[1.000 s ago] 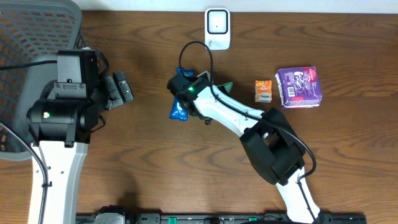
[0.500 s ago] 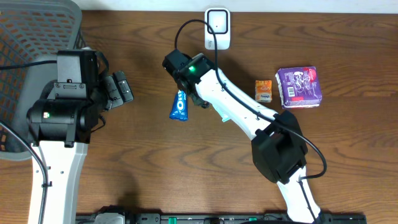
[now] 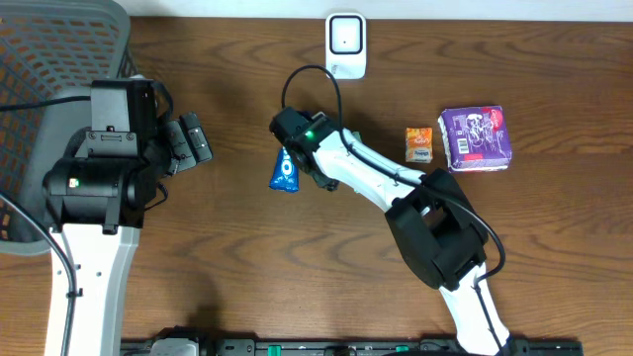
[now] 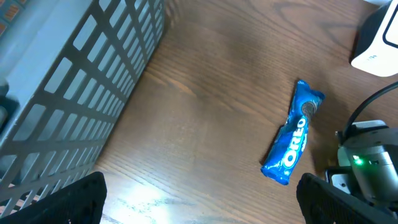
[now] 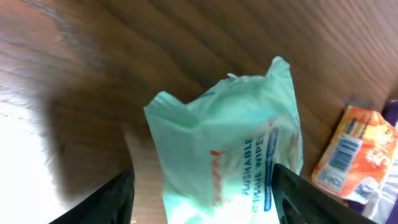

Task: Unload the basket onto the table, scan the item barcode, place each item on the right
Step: 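Carry the tissue pack right and set it down near the orange packet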

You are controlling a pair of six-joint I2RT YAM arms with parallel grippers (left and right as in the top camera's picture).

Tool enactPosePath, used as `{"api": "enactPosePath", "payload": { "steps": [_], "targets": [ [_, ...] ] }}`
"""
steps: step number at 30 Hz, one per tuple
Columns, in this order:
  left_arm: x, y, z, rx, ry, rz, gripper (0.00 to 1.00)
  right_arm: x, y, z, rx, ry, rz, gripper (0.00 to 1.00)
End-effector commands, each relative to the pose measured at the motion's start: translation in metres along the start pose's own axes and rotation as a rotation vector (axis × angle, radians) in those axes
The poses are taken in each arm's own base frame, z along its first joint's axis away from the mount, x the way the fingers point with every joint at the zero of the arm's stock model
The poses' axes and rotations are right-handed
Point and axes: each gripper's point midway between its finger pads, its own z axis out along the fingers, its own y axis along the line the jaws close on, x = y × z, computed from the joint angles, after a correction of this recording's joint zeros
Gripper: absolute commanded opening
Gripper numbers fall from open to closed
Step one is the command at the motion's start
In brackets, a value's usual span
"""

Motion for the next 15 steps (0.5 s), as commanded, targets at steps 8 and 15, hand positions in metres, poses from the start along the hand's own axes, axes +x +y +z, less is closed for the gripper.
{"api": "enactPosePath", "payload": {
  "steps": [8, 15],
  "targets": [
    [-0.003, 0.002, -0.001, -0.009, -0.006, 0.010, 0.98, 0.020, 0.005, 0.029, -0.052, 0.052, 0.025, 0.36],
    [-0.003, 0.002, -0.001, -0.009, -0.006, 0.010, 0.98, 0.006, -0.013, 0.020, -0.240, 0.126, 0.190, 0.01]
  ]
}}
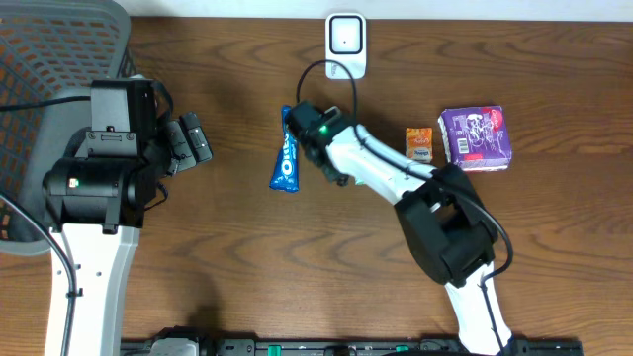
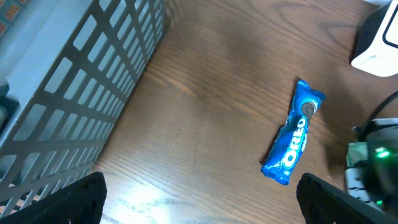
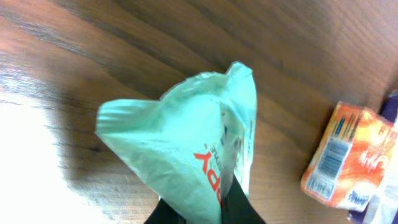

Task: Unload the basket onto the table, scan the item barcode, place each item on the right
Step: 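Carry the tissue pack right and set it down near the orange packet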

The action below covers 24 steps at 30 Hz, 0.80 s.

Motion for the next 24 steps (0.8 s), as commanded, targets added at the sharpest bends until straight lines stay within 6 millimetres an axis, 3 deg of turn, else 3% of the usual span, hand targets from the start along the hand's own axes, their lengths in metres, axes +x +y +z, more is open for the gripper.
{"api": "enactPosePath", "payload": {
  "steps": [1, 6, 12, 19, 24],
  "targets": [
    [-0.003, 0.002, -0.001, -0.009, -0.006, 0.010, 0.98, 0.000, 0.010, 0.004, -0.253, 0.106, 0.120, 0.01],
    [-0.003, 0.002, -0.001, -0.009, -0.006, 0.010, 0.98, -0.034, 0.010, -0.033, -0.676, 0.113, 0.234, 0.01],
    [-0.003, 0.002, -0.001, -0.009, -0.006, 0.010, 0.98, -0.054, 0.003, -0.058, -1.115, 0.100, 0.358, 0.01],
    [-0.003, 0.002, -0.001, -0.009, -0.006, 0.010, 0.98, -0.047, 0.006, -0.027, -1.298, 0.133, 0.550, 0.01],
    [-0.003, 0.002, -0.001, -0.009, -0.006, 0.010, 0.98, -0.027, -0.012, 0.018, -1.072, 0.172, 0.631, 0.09]
  ]
}}
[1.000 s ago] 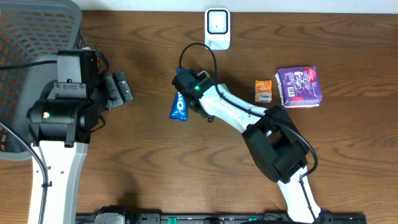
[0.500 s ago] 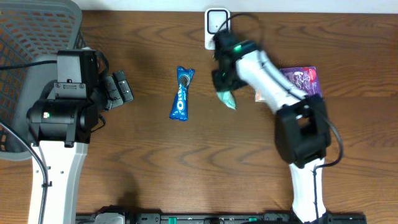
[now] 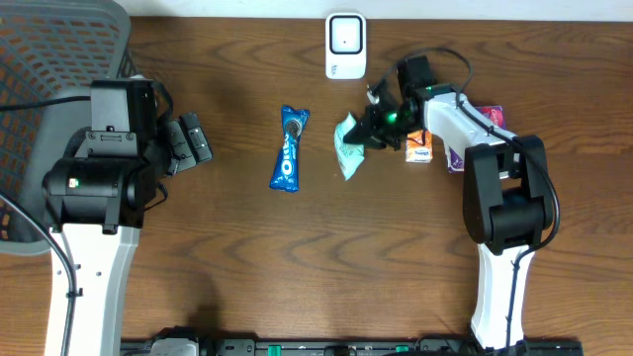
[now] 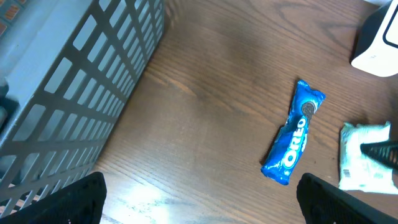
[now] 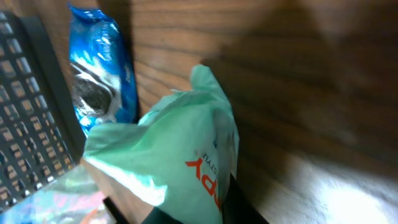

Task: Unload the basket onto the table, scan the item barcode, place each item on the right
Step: 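Carry the tissue pack right and set it down near the orange packet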

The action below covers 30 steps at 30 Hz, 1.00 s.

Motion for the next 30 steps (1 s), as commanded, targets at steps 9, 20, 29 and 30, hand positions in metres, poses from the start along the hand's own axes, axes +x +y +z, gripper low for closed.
{"api": "enactPosePath", "payload": {
  "steps": [9, 20, 29, 30],
  "targets": [
    [-0.003, 0.002, -0.001, -0.009, -0.006, 0.010, 0.98, -0.026, -0.022, -0.083, 0.411, -0.219, 0.066, 0.33],
    [-0.003, 0.002, -0.001, -0.009, -0.006, 0.010, 0.98, 0.006, 0.036, -0.052, 0.457, -0.156, -0.202, 0.21],
    [-0.003, 0.002, -0.001, -0.009, -0.006, 0.010, 0.98, 0.031, 0.011, -0.019, 0.735, -0.134, -0.190, 0.19],
    [-0.003, 0.002, -0.001, -0.009, -0.006, 0.010, 0.98, 0.031, 0.005, -0.019, 0.761, -0.131, -0.187, 0.19]
  ]
}}
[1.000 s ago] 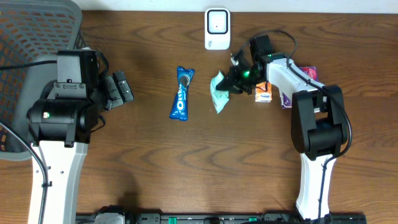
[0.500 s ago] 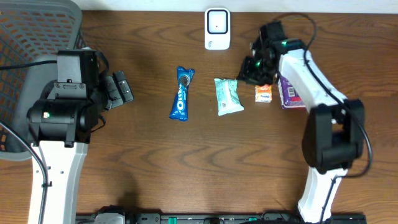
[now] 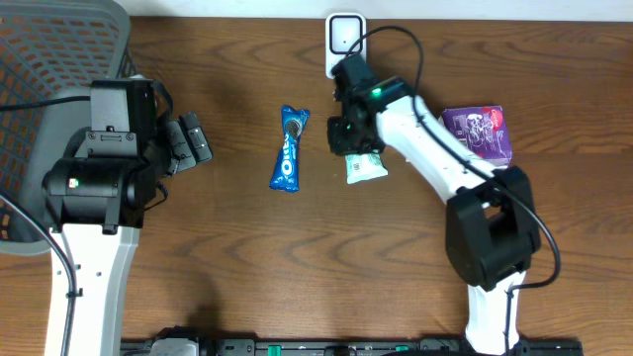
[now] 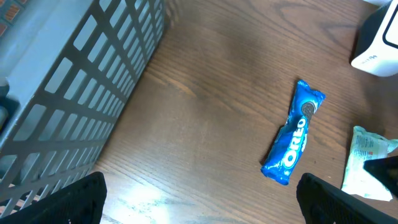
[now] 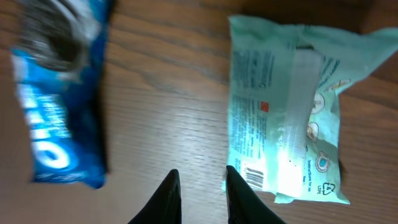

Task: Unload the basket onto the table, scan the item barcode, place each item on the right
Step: 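Carry the tissue pack right and set it down near the orange packet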

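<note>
A pale green wipes pack [image 3: 364,166] lies flat on the wooden table, below the white scanner [image 3: 345,44]. Its printed back faces up, and a barcode [image 5: 252,177] shows near its lower corner. My right gripper [image 5: 202,173] hovers just left of the pack [image 5: 286,137]; its jaws are slightly apart with nothing between them. In the overhead view the right gripper [image 3: 348,136] sits at the pack's upper left edge. My left gripper [image 4: 199,208] is open wide, far left, beside the basket. The pack's edge [image 4: 367,165] also shows in the left wrist view.
A blue Oreo pack [image 3: 288,148] lies left of the wipes. A purple pack [image 3: 480,133] sits at the right. The grey basket [image 3: 49,59] fills the far left. The right arm crosses the table between the scanner and the purple pack.
My right gripper held the wipes pack up near the orange pack at the right. Now the pack lies flat below the scanner, let go, with the gripper beside it.
My right gripper had its fingers round the green wipes pack next to the Oreo pack. Then it was shut on the pack. Later it held the pack further right, by the orange pack. Now the pack lies back side up, released. The left arm stayed still.
</note>
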You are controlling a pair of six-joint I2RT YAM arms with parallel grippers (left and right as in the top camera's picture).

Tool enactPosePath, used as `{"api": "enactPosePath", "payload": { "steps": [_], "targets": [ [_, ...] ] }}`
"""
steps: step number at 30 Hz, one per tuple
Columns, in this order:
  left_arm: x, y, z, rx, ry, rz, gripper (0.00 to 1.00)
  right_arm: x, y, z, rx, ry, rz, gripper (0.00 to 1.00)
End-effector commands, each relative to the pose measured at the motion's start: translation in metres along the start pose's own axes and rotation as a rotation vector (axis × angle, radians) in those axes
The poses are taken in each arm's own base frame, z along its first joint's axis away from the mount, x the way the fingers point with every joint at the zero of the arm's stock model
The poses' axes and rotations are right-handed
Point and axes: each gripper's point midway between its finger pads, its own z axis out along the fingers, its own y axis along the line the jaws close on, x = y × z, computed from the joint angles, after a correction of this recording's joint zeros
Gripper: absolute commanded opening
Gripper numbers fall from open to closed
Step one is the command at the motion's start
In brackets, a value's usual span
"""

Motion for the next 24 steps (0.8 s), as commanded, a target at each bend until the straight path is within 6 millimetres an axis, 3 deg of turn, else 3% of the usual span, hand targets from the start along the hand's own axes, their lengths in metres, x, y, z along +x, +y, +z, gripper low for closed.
{"api": "enactPosePath", "payload": {
  "steps": [1, 10, 13, 18, 24],
  "targets": [
    [-0.003, 0.002, -0.001, -0.009, -0.006, 0.010, 0.98, 0.000, -0.033, 0.016, 0.177, -0.007, 0.039, 0.19],
    [-0.003, 0.002, -0.001, -0.009, -0.006, 0.010, 0.98, -0.012, -0.060, 0.042, 0.241, -0.023, 0.080, 0.18],
    [-0.003, 0.002, -0.001, -0.009, -0.006, 0.011, 0.98, -0.021, -0.071, 0.040, 0.245, -0.047, 0.107, 0.17],
    [-0.003, 0.002, -0.001, -0.009, -0.006, 0.010, 0.98, -0.029, -0.105, 0.035, 0.302, -0.063, 0.164, 0.17],
    [-0.003, 0.002, -0.001, -0.009, -0.006, 0.010, 0.98, -0.028, -0.107, 0.037, 0.206, -0.031, 0.250, 0.09]
  ]
}}
